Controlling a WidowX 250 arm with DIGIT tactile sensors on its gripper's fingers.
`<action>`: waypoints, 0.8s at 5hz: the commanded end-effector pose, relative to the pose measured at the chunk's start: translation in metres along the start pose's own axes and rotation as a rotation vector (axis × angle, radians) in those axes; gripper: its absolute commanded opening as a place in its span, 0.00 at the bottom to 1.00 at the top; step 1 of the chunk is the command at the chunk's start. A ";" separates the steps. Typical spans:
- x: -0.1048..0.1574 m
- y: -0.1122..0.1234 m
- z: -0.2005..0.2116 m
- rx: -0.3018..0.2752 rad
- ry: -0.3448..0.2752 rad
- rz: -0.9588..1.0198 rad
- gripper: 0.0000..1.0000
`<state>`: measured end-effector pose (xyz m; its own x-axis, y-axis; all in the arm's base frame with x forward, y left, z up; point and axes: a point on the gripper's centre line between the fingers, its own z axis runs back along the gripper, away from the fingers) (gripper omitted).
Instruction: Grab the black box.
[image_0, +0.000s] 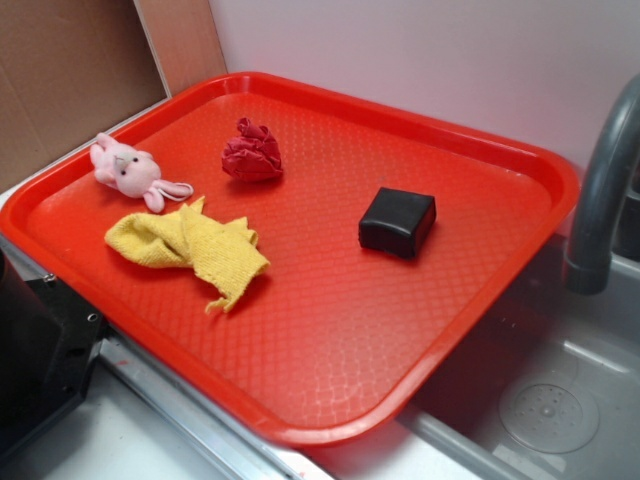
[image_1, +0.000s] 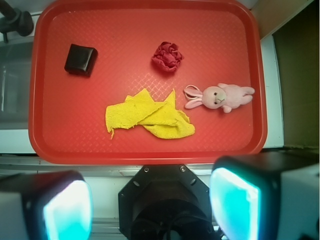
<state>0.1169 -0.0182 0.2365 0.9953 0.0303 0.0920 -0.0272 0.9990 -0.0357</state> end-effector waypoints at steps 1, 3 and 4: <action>0.000 0.000 0.000 0.000 0.000 0.000 1.00; 0.035 -0.006 -0.020 0.029 -0.047 -0.250 1.00; 0.056 -0.012 -0.034 0.033 -0.093 -0.409 1.00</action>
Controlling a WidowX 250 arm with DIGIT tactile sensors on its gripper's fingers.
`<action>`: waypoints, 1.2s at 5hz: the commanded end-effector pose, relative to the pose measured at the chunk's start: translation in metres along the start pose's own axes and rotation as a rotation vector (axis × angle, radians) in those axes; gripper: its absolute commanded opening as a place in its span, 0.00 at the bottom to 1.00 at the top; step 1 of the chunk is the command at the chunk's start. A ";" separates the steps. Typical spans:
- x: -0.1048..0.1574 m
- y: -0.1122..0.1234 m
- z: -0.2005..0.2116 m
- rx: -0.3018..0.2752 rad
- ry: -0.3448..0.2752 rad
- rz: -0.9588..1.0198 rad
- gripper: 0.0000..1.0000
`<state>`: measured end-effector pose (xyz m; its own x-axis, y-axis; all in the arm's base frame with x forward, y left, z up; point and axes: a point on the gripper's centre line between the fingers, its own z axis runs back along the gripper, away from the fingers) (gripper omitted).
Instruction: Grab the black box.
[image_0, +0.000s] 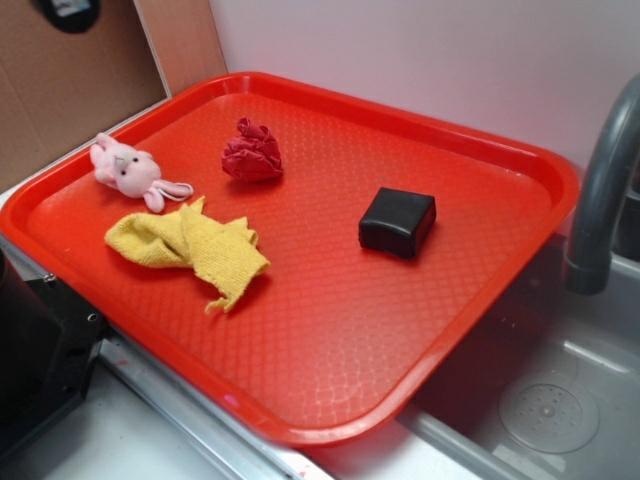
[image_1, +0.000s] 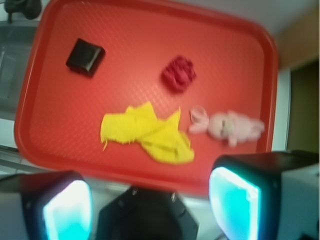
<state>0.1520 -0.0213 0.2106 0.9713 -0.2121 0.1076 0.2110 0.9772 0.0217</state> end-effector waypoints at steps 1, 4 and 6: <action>0.048 -0.012 -0.013 0.001 -0.202 -0.410 1.00; 0.079 -0.040 -0.054 -0.110 -0.236 -0.846 1.00; 0.103 -0.050 -0.089 -0.210 -0.242 -0.992 1.00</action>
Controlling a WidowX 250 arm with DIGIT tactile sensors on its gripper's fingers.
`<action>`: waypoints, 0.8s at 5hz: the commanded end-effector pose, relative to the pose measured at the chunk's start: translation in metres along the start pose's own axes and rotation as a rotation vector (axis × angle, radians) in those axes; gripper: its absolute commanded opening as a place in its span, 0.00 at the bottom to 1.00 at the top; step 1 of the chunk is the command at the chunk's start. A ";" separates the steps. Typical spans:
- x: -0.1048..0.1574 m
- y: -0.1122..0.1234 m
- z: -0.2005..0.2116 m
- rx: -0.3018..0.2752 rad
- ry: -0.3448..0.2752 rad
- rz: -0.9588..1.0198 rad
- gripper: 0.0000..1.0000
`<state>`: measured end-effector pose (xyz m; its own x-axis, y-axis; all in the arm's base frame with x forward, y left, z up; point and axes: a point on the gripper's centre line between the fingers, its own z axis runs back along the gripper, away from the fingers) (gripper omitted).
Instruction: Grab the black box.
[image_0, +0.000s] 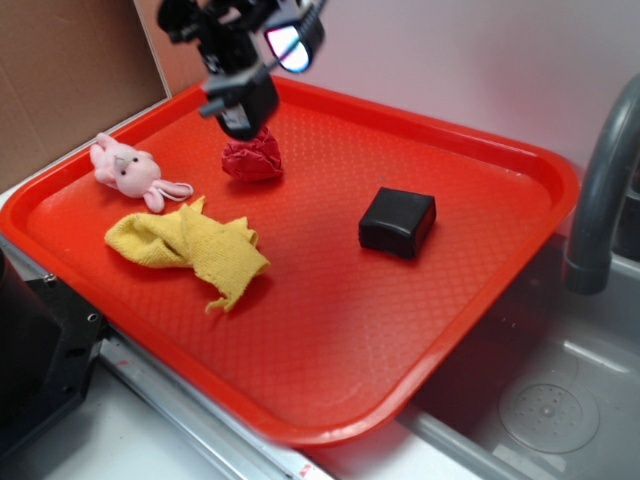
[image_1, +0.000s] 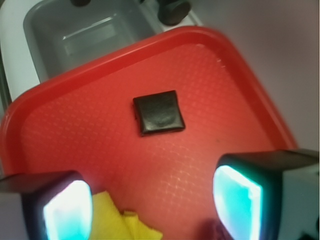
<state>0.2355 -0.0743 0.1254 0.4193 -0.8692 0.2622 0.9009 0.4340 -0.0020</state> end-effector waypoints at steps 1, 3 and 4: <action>0.035 0.008 -0.022 -0.016 -0.051 -0.183 1.00; 0.049 0.006 -0.066 -0.072 -0.001 -0.258 1.00; 0.052 0.004 -0.080 -0.076 0.027 -0.265 1.00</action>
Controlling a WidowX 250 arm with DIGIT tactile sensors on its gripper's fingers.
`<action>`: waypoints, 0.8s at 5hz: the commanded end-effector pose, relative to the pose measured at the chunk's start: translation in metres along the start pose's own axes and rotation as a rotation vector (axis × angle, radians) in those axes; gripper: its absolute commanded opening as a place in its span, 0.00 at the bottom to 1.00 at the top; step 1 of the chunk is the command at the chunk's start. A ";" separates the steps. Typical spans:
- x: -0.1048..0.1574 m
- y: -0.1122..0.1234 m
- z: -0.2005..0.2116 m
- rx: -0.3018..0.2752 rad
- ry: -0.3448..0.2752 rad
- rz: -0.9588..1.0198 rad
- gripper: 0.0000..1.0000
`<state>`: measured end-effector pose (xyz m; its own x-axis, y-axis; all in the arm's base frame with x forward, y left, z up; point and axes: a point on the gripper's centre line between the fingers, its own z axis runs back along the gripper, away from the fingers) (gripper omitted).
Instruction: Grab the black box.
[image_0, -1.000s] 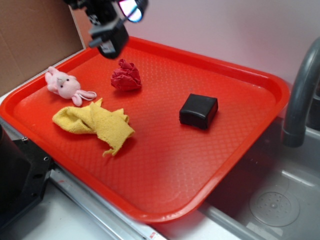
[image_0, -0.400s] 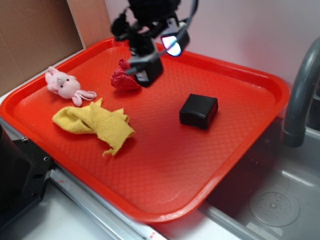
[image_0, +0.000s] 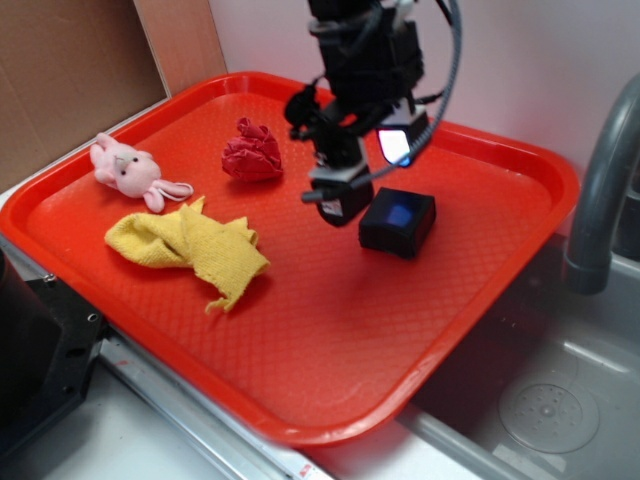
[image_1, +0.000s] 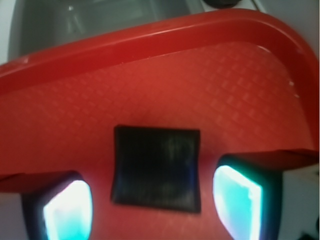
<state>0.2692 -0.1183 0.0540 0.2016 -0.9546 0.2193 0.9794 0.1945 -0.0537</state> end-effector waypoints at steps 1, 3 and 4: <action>0.022 -0.005 -0.009 0.034 0.010 -0.045 1.00; 0.021 -0.006 -0.023 0.040 0.061 -0.019 1.00; 0.018 -0.005 -0.030 0.037 0.090 -0.006 1.00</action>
<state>0.2732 -0.1320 0.0213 0.2018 -0.9741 0.1020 0.9793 0.1993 -0.0341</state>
